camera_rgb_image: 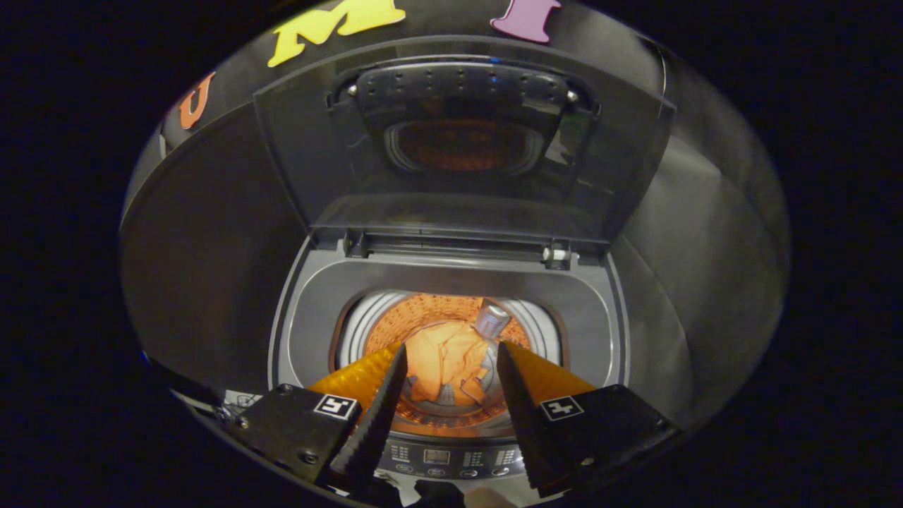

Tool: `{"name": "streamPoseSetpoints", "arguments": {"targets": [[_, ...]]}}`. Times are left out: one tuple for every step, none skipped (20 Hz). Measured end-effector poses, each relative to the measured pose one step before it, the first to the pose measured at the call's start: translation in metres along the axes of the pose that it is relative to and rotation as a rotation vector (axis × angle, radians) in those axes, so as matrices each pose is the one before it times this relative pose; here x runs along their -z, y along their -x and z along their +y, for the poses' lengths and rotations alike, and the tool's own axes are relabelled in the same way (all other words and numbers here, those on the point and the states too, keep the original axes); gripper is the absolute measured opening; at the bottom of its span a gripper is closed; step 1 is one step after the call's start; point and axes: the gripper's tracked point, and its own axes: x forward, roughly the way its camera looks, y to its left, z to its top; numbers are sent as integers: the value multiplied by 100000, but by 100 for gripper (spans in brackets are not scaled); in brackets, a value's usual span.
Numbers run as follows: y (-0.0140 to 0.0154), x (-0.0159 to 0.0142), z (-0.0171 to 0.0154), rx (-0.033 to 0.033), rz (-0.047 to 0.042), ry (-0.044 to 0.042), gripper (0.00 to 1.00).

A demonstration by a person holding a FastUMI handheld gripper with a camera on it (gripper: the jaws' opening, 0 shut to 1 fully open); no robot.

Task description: Put the clothes into the washing machine and then close the washing machine lid.

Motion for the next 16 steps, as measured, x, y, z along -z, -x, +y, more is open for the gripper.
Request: {"name": "streamPoseSetpoints", "arguments": {"targets": [[556, -253, -166, 987, -2046, 446, 80], [378, -509, -53, 341, -2393, 287, 80], [149, -453, 32, 311, -2370, 254, 80], [362, -620, -4, 245, -2617, 874, 80], [723, -514, 159, -153, -2412, 1288, 80], [915, -785, 176, 22, -2677, 1524, 80], [929, -824, 57, 166, -3000, 1678, 80], [787, -1023, 100, 89, -2778, 1465, 80], [556, -889, 163, -169, -2419, 969, 80], [517, -962, 35, 23, -2716, 457, 80], [617, -1076, -118, 139, -2805, 191, 80], [526, -1012, -164, 712, -2468, -263, 80], [520, -900, -104, 613, -2480, -36, 80], [66, -834, -191, 267, -1766, -400, 80], [42, -771, -177, 170, -1384, -854, 80], [-1, -827, -52, -126, -1315, -853, 80]]}}
